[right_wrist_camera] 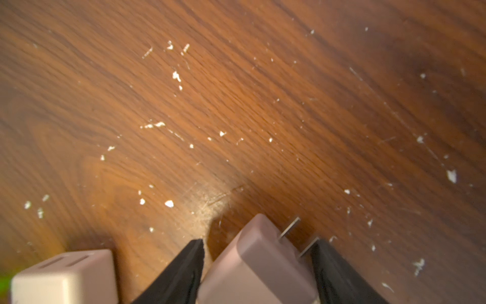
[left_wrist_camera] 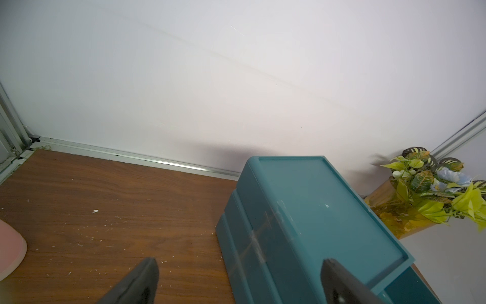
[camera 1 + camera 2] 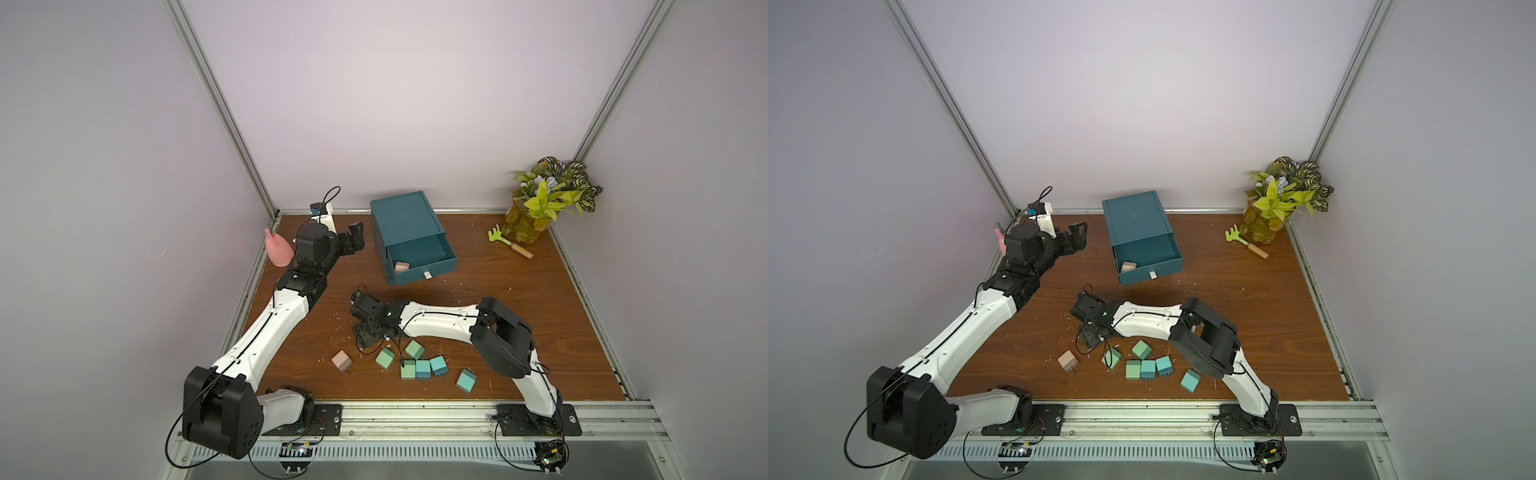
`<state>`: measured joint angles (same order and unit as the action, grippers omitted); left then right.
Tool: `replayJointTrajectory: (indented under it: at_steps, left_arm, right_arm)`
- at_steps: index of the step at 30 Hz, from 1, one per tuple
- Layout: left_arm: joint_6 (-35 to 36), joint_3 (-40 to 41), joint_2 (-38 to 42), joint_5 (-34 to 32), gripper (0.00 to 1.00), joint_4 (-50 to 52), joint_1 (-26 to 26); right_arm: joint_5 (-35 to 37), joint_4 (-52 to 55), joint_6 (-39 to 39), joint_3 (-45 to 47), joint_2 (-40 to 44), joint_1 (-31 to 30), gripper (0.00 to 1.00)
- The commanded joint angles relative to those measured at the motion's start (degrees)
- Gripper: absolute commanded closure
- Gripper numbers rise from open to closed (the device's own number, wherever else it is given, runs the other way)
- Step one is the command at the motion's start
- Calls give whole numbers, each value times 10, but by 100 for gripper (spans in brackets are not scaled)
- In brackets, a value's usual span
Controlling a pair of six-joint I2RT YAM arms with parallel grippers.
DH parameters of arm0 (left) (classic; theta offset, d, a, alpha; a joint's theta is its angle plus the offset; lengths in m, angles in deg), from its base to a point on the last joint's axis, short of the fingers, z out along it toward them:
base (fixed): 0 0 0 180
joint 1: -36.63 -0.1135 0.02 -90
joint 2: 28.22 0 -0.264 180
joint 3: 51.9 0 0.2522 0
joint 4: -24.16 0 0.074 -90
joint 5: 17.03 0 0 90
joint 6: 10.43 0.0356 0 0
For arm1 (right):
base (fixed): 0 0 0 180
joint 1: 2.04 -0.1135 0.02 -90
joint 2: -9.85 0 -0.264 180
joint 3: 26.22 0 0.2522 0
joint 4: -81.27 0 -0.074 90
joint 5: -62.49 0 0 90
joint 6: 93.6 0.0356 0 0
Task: Place the plugs into the drawer by color
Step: Pick up the plug from the center of the board.
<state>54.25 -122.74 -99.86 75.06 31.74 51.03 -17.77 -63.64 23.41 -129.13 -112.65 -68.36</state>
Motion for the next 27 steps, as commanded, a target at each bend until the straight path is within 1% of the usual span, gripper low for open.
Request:
replayJointTrajectory:
  at_steps: [1,6,11,14,17,19,27]
  left_arm:
    - [-3,3,12,2,8,-6,-3]
    - [-5,3,13,5,7,-8,-3]
    - [-6,2,13,7,8,-7,-3]
    - [-6,3,14,7,7,-8,-3]
    - [-7,3,14,8,7,-8,-3]
    - [-6,3,14,8,7,-9,-3]
    - [-7,3,14,7,8,-8,-3]
  right_arm:
    - [45,18,-5,0,21,0,26]
    - [64,20,-1,14,36,0,21]
    - [68,25,2,23,48,1,21]
    - [67,21,6,35,62,1,22]
    - [61,15,10,44,75,2,29]
    - [55,5,9,48,78,2,31]
    - [37,-10,7,37,44,7,36]
